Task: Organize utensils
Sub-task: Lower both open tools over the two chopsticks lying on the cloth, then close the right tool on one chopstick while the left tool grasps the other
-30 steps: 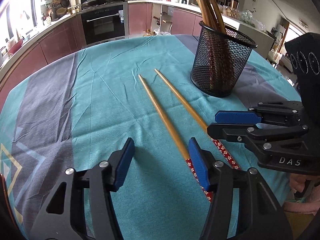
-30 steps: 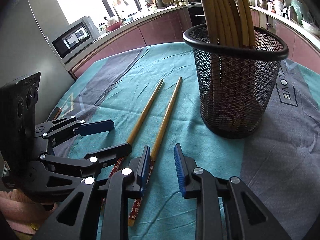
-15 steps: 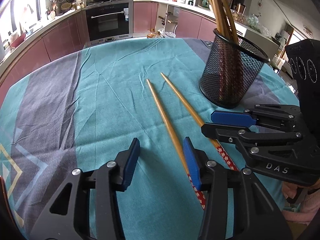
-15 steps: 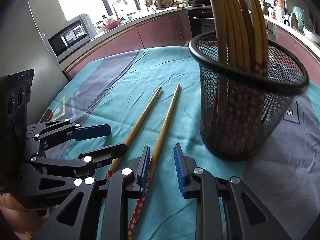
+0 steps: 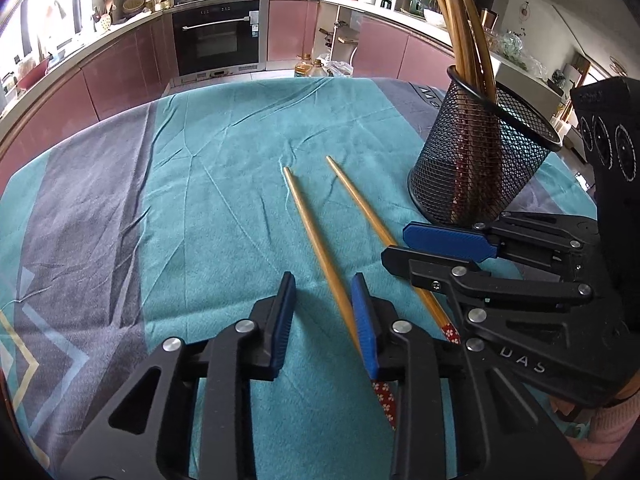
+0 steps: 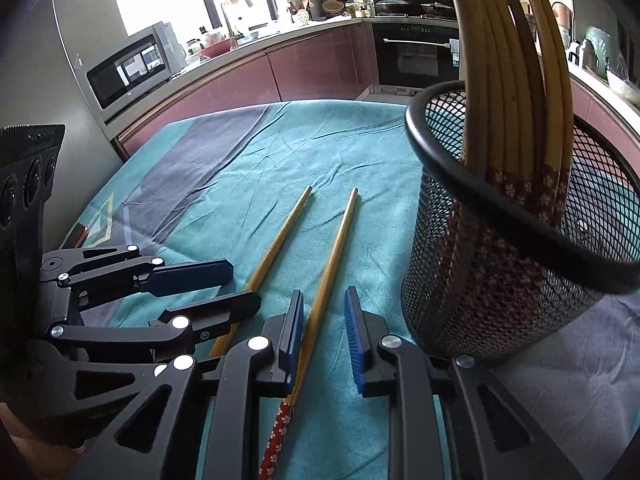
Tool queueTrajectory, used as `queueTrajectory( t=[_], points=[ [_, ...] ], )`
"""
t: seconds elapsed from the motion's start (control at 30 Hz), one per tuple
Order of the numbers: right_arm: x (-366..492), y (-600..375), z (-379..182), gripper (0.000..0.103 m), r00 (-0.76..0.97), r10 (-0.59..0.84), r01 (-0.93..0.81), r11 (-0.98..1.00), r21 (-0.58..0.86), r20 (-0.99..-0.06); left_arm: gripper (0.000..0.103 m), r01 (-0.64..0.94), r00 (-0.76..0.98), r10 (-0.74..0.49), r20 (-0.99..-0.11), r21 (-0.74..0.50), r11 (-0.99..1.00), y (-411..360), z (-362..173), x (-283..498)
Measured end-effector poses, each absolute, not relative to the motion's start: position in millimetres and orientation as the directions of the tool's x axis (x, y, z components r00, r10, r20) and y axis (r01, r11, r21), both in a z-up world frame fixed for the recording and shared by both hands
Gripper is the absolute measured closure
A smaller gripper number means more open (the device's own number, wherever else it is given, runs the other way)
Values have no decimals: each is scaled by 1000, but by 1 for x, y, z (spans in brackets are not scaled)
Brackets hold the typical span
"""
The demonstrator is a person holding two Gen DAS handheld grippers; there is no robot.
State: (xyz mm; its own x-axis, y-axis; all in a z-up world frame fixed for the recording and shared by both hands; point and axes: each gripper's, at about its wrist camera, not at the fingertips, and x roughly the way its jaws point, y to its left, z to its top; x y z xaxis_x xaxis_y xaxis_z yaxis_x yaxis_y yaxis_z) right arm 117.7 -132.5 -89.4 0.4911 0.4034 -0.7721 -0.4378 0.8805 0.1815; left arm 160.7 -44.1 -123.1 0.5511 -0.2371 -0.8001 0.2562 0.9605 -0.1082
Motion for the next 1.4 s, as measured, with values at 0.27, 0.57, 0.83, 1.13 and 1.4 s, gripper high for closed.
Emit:
queueTrajectory(
  t=[0.27,0.57,0.83,1.13,1.4],
  points=[
    [119,-140,-91,94,490,418,-414,884,218,-765,90,240,555,-242,-796,-125,963,-45,-124,162],
    [116,-149,-90,98,490,437,-384,885,264,-754,95,215,556,-248,-793,-151,965,-41,-127,158],
    [109,-156,-84,98,503,450,-378,882,280,-738,95,204,568,-247,-785,-156,966,-36,-123,154],
    [93,-162,-65,98,520,492,-417,860,296,-698,95,217,596,-268,-757,-169,961,-31,-108,140],
    [82,-167,-49,98,540,517,-438,847,303,-664,95,234,619,-289,-730,-179,955,-29,-92,127]
  ],
)
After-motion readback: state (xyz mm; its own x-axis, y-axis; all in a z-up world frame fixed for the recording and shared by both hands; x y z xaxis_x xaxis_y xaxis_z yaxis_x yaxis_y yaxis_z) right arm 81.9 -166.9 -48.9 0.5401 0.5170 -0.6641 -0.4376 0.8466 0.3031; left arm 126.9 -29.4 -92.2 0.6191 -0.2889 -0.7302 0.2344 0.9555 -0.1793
